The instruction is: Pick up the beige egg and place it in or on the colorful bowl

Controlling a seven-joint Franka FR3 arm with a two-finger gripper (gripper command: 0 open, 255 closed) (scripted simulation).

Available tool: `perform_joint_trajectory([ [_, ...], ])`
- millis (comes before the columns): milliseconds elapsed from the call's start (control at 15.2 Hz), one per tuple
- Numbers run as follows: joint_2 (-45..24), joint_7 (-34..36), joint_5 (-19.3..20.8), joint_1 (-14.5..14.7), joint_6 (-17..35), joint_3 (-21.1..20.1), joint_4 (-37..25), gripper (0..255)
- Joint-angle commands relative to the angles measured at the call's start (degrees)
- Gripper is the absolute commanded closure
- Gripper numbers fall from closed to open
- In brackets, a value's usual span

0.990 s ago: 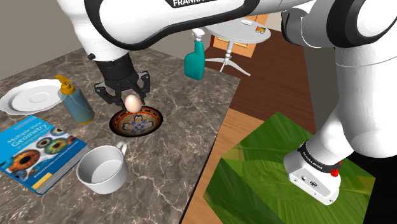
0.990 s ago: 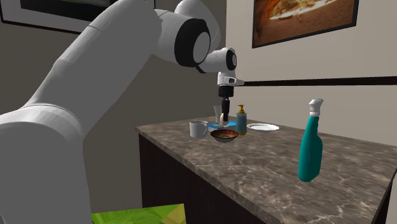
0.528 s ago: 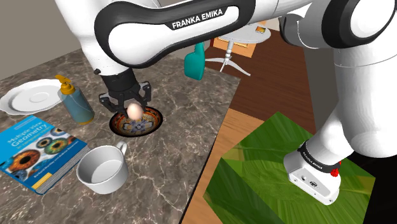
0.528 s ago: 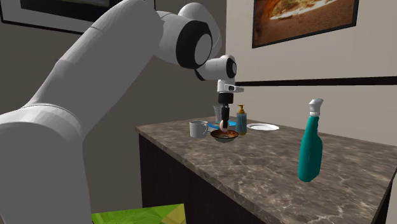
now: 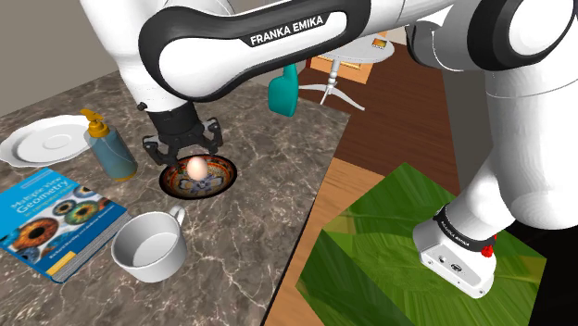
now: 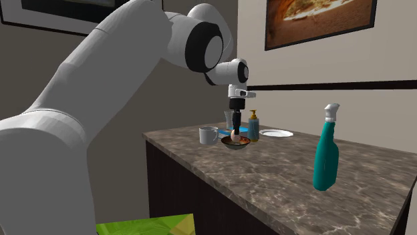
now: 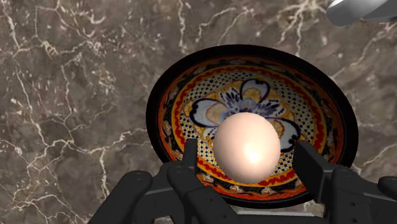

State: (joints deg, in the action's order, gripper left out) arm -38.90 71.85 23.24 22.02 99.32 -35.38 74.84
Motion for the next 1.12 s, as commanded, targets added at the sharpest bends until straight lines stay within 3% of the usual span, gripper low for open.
perform_joint_trajectory([
  [0, 0.0, 0.0, 0.0, 0.0, 0.0, 0.0, 0.0, 0],
  [264, 0.0, 0.0, 0.0, 0.0, 0.0, 0.0, 0.0, 0],
  [528, -0.48, -1.04, -0.3, 2.2, -7.51, -0.11, -8.52, 0],
  [1056, -0.48, -1.04, -0.3, 2.21, -7.51, -0.1, -8.52, 0],
])
